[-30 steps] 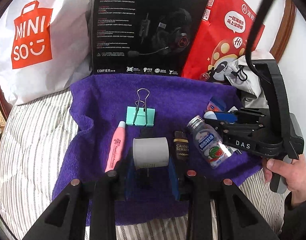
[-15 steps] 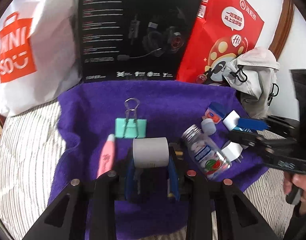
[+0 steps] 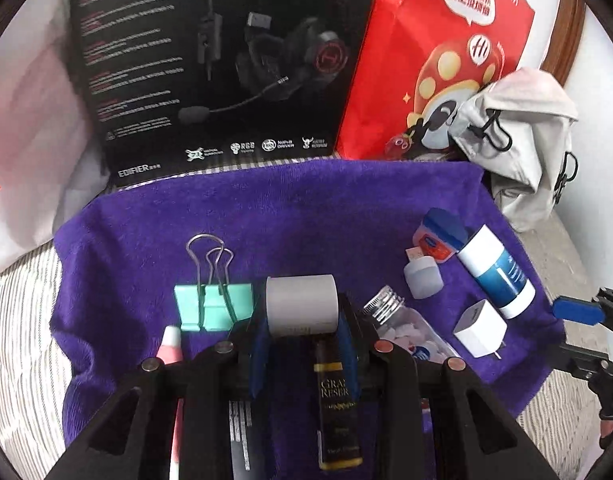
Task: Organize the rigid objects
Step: 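Open both grippers to release the tape roll and USB cap on the towel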
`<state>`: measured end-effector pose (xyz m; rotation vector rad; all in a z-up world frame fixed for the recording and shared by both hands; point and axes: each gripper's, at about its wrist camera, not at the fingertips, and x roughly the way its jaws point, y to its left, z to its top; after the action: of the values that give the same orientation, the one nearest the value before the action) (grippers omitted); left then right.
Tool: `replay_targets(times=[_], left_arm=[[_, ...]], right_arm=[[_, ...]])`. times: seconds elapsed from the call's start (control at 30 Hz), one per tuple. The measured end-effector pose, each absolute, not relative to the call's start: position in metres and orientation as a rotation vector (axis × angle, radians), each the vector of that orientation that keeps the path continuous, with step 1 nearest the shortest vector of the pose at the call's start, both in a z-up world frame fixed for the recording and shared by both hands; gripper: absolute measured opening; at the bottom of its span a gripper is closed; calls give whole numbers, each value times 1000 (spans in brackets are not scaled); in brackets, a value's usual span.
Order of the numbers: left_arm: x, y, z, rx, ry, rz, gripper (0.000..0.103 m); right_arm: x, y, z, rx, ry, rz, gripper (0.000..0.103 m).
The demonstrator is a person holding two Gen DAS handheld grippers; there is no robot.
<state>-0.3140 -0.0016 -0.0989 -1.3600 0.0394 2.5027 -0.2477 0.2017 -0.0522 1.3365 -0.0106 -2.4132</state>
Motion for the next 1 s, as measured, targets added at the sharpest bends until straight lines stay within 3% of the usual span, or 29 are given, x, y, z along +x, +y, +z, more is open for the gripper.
replay_targets(times=[0.4,0.6,0.8,1.0], left_arm=[[-322,16,-104,-1395,237,2479,30],[-321,17,-103,-1410,243,2471,31],[-317,14,-102,-1440,222,2481,44],[-308,9,-93,-1434,203,2495,47]], right_arm=[[-240,211,-50,1330,-50,-2423,54],[-236,210,-45,1318,-47,-2420,54],[-234,216,-37,1300,-56,-2437,55],[-229,215,-29,1279,-61,-2447,55]])
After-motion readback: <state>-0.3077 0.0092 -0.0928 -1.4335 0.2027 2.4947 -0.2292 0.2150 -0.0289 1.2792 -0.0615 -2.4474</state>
